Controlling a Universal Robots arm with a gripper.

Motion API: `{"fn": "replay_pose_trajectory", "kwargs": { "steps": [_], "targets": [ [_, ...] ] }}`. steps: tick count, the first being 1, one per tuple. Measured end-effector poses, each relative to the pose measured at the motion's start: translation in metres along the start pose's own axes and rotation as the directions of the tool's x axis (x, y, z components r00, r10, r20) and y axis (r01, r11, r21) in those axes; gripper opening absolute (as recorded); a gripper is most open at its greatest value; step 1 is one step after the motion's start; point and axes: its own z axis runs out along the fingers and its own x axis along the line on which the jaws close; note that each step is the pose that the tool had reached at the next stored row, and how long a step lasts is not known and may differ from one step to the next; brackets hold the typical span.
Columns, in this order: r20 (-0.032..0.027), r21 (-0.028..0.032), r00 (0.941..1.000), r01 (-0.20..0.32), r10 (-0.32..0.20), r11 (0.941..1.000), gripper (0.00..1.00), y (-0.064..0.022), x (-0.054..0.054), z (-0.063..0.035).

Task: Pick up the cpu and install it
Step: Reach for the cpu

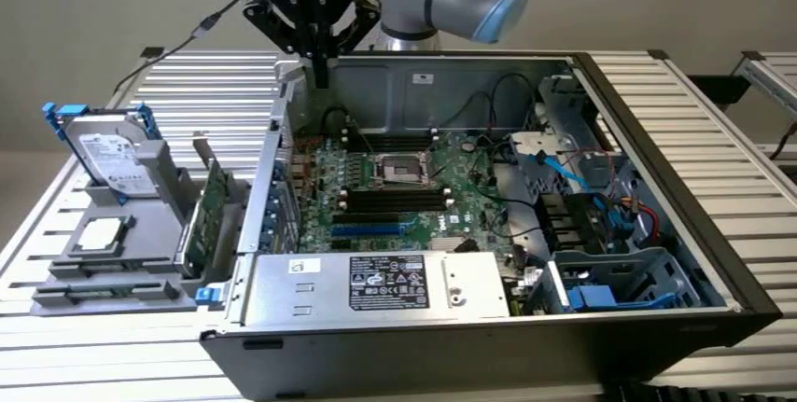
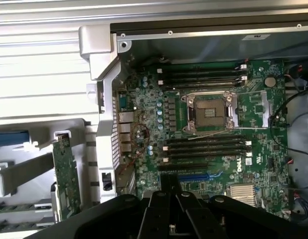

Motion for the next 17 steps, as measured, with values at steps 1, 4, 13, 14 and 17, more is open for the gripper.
{"fn": "replay_pose_trajectory", "kwargs": {
  "steps": [1, 4, 13, 14, 17],
  "targets": [
    [0.0000, 0.0000, 1.0000, 0.000, 0.000, 1.0000, 0.11, -0.0006, 0.004, 0.0000],
    [-0.0001, 0.0001, 1.0000, 0.000, 0.000, 1.0000, 0.11, -0.0026, 0.018, 0.0004],
    [-0.0001, 0.0001, 1.0000, 0.000, 0.000, 1.0000, 0.11, -0.0095, 0.059, 0.0022],
    [-0.0001, 0.0001, 1.0000, 0.000, 0.000, 1.0000, 0.11, -0.0104, 0.063, 0.0027],
    [0.0000, 0.0000, 1.0000, 0.000, 0.000, 1.0000, 0.11, -0.0146, 0.076, 0.0045]
  ]
}}
